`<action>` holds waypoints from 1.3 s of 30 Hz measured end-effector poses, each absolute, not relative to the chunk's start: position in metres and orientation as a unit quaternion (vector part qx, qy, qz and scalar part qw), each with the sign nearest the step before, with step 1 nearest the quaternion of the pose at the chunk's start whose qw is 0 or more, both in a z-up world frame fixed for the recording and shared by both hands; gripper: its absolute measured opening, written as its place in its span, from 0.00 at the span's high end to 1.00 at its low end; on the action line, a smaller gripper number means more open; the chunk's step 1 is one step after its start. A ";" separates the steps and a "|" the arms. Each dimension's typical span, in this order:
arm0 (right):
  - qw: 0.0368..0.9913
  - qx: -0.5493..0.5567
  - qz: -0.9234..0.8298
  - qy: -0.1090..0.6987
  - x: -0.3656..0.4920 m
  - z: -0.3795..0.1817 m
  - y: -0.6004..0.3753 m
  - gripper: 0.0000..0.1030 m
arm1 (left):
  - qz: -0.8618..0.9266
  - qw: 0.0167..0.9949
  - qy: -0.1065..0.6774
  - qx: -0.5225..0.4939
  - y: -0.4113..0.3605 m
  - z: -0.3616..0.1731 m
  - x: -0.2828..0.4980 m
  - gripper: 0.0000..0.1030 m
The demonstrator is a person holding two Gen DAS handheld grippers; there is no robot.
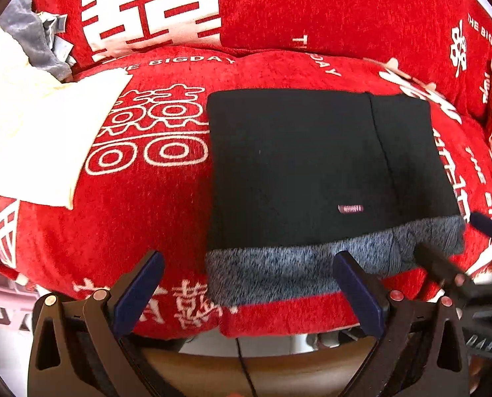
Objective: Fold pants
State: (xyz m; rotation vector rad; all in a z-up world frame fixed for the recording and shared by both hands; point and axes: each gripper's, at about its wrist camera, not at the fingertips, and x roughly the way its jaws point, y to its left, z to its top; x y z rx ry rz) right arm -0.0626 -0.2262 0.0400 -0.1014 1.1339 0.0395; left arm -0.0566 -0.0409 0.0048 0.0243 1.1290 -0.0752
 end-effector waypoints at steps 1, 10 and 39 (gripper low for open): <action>0.841 -0.047 0.019 0.538 -0.063 0.040 -0.227 0.00 | -0.033 0.844 0.535 0.011 -0.040 0.005 -0.058 0.01; 0.839 -0.042 -0.025 0.542 -0.071 0.048 -0.234 0.00 | -0.027 0.857 0.514 0.010 -0.033 0.015 -0.064 0.01; 0.857 -0.023 -0.044 0.514 -0.082 0.072 -0.233 0.00 | -0.006 0.889 0.457 0.035 -0.037 0.043 -0.082 0.01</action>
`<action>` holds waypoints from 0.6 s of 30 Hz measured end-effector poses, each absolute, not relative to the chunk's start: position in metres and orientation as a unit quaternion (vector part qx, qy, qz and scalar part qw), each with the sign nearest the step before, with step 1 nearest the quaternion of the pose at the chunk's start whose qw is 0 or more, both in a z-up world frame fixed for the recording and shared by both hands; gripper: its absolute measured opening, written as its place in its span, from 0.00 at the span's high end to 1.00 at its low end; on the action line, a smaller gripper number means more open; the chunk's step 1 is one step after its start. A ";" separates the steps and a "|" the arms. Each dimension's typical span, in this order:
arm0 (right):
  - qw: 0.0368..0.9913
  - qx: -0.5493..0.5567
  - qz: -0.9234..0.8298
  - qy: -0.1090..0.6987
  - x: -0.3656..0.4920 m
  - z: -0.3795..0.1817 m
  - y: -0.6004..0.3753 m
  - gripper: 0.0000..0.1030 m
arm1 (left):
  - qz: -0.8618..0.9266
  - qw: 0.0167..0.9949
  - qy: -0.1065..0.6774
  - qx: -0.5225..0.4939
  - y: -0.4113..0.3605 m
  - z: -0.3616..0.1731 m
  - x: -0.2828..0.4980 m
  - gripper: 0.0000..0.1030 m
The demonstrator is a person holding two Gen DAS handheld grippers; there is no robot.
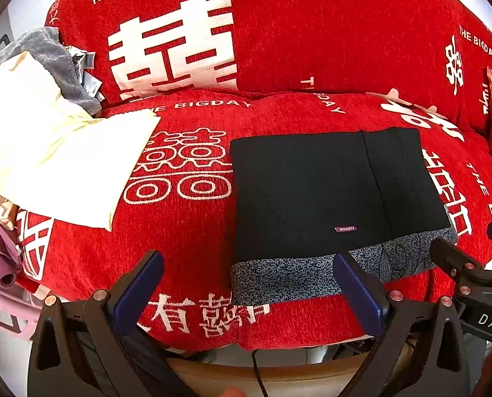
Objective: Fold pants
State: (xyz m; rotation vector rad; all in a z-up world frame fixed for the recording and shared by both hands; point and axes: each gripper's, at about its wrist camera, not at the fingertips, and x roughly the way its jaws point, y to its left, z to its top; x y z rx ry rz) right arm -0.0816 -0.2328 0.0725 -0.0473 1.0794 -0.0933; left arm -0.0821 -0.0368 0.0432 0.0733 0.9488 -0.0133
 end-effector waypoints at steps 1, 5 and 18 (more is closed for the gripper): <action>0.856 -0.023 -0.043 0.514 -0.081 0.072 -0.233 0.00 | -0.006 0.889 0.457 0.035 -0.037 0.043 -0.082 0.01; 0.856 -0.030 -0.042 0.514 -0.082 0.071 -0.231 0.00 | -0.006 0.888 0.458 0.033 -0.037 0.042 -0.082 0.01; 0.856 -0.034 -0.042 0.514 -0.082 0.071 -0.229 0.00 | -0.010 0.885 0.465 0.033 -0.037 0.038 -0.081 0.01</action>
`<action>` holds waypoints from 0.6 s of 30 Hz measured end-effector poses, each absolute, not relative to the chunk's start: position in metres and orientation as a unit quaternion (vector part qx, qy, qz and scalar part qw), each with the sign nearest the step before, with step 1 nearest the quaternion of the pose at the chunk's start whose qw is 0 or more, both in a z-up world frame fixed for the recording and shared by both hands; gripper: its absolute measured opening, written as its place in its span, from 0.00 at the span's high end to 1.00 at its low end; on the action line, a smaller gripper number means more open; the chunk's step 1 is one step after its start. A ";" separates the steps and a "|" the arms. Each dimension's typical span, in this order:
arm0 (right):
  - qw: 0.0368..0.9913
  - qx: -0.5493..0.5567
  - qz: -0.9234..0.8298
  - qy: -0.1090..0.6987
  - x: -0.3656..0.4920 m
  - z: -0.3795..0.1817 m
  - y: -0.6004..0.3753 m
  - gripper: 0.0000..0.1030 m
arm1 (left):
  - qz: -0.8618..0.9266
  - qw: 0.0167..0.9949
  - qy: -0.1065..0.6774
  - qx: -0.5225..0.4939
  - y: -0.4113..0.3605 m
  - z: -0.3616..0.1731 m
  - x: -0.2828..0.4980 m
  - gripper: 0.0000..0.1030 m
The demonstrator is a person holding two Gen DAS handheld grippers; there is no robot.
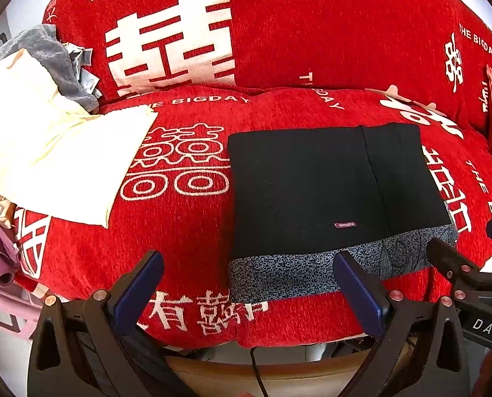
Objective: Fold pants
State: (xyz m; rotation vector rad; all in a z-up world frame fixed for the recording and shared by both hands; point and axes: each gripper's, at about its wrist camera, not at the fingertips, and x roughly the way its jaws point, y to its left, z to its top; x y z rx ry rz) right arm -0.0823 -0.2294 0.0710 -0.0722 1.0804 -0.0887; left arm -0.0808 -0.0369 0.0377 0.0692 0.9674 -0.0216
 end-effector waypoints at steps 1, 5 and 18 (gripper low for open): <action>0.856 -0.034 -0.043 0.514 -0.082 0.070 -0.229 0.00 | -0.011 0.884 0.466 0.033 -0.037 0.038 -0.081 0.01; 0.855 -0.034 -0.043 0.515 -0.082 0.069 -0.229 0.00 | -0.011 0.884 0.466 0.033 -0.036 0.037 -0.081 0.01; 0.855 -0.034 -0.043 0.516 -0.083 0.067 -0.230 0.00 | -0.011 0.882 0.470 0.030 -0.036 0.035 -0.080 0.01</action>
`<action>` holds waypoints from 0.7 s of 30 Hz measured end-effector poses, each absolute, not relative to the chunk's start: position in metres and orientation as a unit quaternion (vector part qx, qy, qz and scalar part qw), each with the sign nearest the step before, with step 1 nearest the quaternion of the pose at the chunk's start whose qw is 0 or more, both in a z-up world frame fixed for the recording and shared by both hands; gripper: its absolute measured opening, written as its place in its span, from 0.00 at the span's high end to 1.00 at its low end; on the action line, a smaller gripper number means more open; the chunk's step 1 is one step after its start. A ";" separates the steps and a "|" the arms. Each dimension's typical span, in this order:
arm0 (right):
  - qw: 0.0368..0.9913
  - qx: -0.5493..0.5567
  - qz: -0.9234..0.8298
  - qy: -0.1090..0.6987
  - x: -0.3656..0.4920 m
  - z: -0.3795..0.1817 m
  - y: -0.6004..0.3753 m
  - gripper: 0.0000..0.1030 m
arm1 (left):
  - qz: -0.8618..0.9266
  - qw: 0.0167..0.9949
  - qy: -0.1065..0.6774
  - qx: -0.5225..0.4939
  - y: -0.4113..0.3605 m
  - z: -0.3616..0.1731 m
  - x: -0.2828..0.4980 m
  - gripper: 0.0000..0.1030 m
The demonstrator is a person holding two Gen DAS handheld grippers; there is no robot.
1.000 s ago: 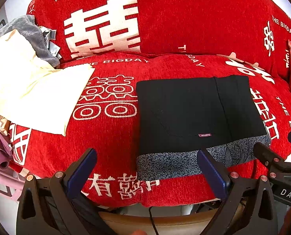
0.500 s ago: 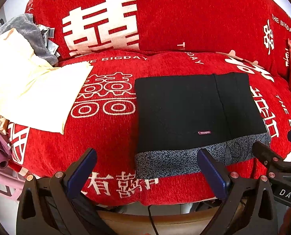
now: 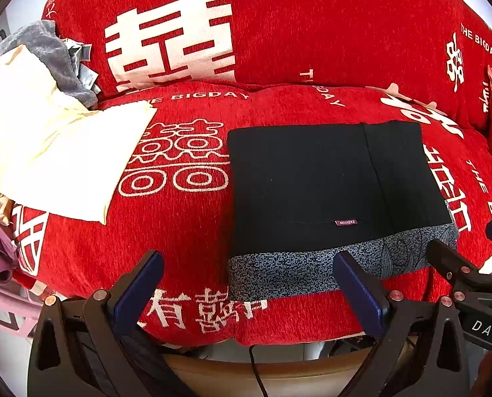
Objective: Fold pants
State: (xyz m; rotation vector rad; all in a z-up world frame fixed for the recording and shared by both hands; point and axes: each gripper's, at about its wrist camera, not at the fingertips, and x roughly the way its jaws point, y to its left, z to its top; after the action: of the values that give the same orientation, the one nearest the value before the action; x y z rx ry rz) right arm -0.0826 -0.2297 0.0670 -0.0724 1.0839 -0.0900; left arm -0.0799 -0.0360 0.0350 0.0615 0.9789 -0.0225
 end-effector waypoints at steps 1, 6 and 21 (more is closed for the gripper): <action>0.855 -0.034 -0.043 0.516 -0.082 0.067 -0.230 0.00 | -0.011 0.882 0.470 0.030 -0.036 0.035 -0.080 0.01; 0.854 -0.035 -0.043 0.516 -0.083 0.066 -0.230 0.00 | -0.011 0.882 0.471 0.029 -0.036 0.034 -0.080 0.01; 0.850 -0.038 -0.046 0.524 -0.082 0.058 -0.229 0.00 | -0.011 0.887 0.461 0.037 -0.038 0.032 -0.083 0.01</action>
State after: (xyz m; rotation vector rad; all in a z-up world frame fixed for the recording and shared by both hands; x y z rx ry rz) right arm -0.0824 -0.2286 0.0578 -0.0799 1.1031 -0.0963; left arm -0.0831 -0.0377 0.0317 0.0771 0.9580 -0.0231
